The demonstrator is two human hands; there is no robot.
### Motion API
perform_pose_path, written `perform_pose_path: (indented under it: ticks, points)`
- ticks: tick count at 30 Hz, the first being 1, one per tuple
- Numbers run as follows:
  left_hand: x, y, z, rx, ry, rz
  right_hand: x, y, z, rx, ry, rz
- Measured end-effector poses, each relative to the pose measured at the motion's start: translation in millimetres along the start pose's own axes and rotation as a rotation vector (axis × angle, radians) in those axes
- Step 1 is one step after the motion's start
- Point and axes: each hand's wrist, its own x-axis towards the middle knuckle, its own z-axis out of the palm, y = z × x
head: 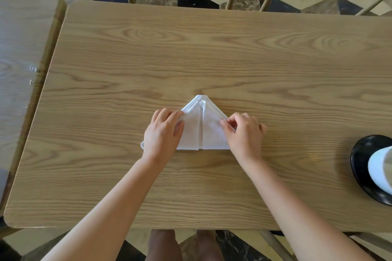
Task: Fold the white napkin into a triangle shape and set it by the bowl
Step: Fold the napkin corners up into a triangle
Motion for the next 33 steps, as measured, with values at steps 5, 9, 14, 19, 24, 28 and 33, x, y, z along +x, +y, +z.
perform_pose_path:
  ticks: [5, 9, 14, 19, 24, 28, 33]
  points:
    - [-4.3, -4.0, 6.6, 0.047, 0.023, 0.044, 3.0, 1.6, 5.9, -0.084, 0.029, -0.043]
    - [-1.6, -1.4, 7.1, 0.06, 0.002, 0.035, 7.6, 0.5, 7.3, -0.191, -0.002, -0.065]
    - [-7.0, -1.3, 2.5, 0.134, 0.015, 0.147, -2.9, -6.3, -2.4, -0.239, 0.184, -0.165]
    - [-11.8, 7.7, 12.8, 0.259, -0.093, 0.348, -27.2, -13.0, 12.9, -0.317, 0.041, -0.522]
    - [-3.6, 6.9, 29.9, 0.297, -0.24, 0.309, -11.9, -5.7, 29.0, -0.375, -0.168, -0.412]
    - [-1.8, 7.6, 28.7, 0.294, -0.281, 0.276, -10.8, -5.2, 31.7, -0.382, -0.197, -0.397]
    - [1.1, 6.8, 16.9, 0.266, -0.319, 0.341, -11.0, -6.3, 20.8, -0.416, -0.212, -0.426]
